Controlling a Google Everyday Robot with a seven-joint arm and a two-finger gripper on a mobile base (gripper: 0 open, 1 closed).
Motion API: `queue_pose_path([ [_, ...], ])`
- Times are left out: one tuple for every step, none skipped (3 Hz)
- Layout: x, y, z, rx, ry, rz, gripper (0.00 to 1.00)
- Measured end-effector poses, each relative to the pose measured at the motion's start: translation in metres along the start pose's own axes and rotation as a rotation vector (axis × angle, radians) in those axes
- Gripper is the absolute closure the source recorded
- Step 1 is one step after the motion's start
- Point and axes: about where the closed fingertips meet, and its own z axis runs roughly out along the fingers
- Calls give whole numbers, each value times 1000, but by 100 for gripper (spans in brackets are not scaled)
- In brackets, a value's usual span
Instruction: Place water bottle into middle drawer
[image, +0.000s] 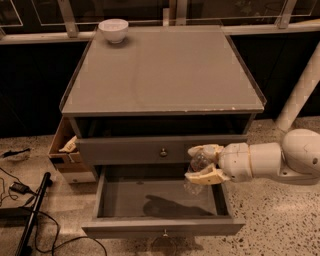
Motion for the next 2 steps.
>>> queue_pose_path([
  [0, 0, 0, 0, 0, 0, 100],
  [11, -6, 10, 3, 5, -37, 100],
])
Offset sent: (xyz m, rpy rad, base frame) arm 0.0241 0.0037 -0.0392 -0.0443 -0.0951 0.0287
